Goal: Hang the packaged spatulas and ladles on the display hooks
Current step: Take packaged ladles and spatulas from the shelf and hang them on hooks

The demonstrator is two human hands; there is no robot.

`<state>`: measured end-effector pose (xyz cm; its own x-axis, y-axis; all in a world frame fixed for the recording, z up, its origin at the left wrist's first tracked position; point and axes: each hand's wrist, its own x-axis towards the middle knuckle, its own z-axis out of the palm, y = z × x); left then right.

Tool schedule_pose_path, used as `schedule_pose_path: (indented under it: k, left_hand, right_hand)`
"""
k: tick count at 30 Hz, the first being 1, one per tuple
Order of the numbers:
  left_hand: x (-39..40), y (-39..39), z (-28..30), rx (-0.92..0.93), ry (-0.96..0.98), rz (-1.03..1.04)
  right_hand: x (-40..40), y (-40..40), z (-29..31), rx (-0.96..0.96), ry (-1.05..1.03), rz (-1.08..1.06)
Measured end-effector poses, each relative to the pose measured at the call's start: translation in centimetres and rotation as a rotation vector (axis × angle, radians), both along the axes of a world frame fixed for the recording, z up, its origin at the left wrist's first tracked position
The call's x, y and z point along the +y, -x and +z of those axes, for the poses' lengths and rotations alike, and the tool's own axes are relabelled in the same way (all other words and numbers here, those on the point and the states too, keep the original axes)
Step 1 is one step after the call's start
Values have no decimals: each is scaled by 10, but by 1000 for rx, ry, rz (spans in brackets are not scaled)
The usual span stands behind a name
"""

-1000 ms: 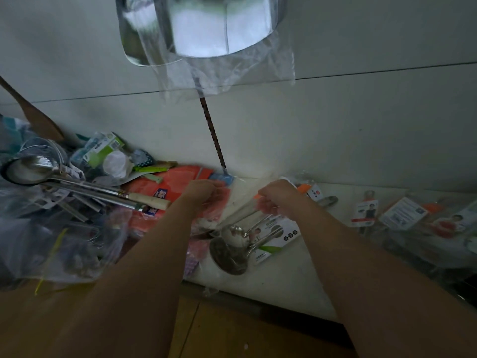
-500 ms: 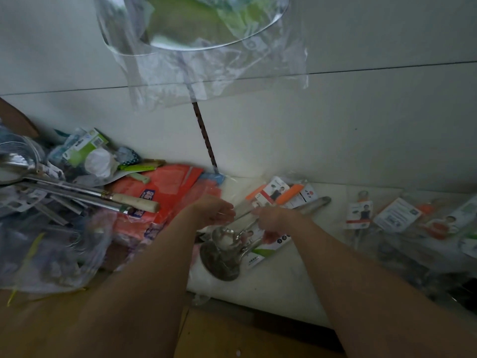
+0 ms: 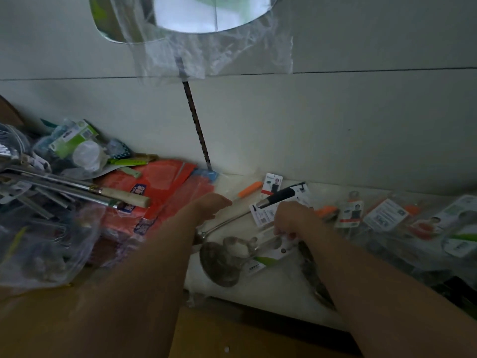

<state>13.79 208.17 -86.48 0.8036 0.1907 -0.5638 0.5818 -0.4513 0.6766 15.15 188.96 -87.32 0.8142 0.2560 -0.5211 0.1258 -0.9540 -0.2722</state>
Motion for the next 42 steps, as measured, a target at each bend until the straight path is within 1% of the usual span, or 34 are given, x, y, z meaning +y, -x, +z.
schedule_pose_path:
  k: [4,8,9,12,14,15,17,19,20,24,26,29,30,32,34,38,41,42]
  left_hand:
    - [-3,0,-3,48,-9,-42]
    - [-10,1,-2,118,-42,-109]
    - [-12,1,0,133,-43,-119]
    - [-19,-1,-2,118,-72,-132]
    - [-24,0,-3,112,-160,-183]
    - [-26,0,-4,125,-239,-223]
    - [-37,3,-5,56,-427,-333]
    - [-46,2,-13,37,-596,-455]
    - [-49,2,-16,16,-649,-470]
    - [-57,-3,-28,-22,-725,-431]
    - [-57,-4,-32,-6,-745,-444]
    - [-55,-5,-36,97,-730,-565]
    - [-55,-5,-36,104,-720,-594]
    - [-55,-6,-33,71,-701,-587]
    - [-55,-6,-24,-15,-683,-548]
    - [-56,-4,0,-156,-607,-493]
    - [-63,0,11,-226,-534,-507]
    - [-65,2,14,-232,-511,-518]
  right_hand:
    - [-10,-2,6,-8,71,-37]
    - [-17,-7,7,73,-20,-96]
    - [-18,-8,7,74,-35,-77]
    - [-21,-7,9,57,-18,84]
    - [-21,-4,14,42,3,159]
    - [-21,-3,17,33,-10,164]
    - [-20,-4,16,49,-32,138]
    - [-20,-7,14,63,-50,124]
    - [-19,-8,14,64,-51,122]
    - [-21,-10,10,72,-90,54]
    - [-22,-9,9,92,-102,19]
    - [-22,-10,6,101,-129,-11]
    - [-22,-10,6,108,-146,-36]
    - [-20,-11,5,123,-158,-53]
    - [-18,-11,3,146,-207,-100]
    - [-17,-9,7,167,-389,-278]
    - [-19,-7,26,139,-659,-544]
    - [-21,-5,33,107,-711,-593]
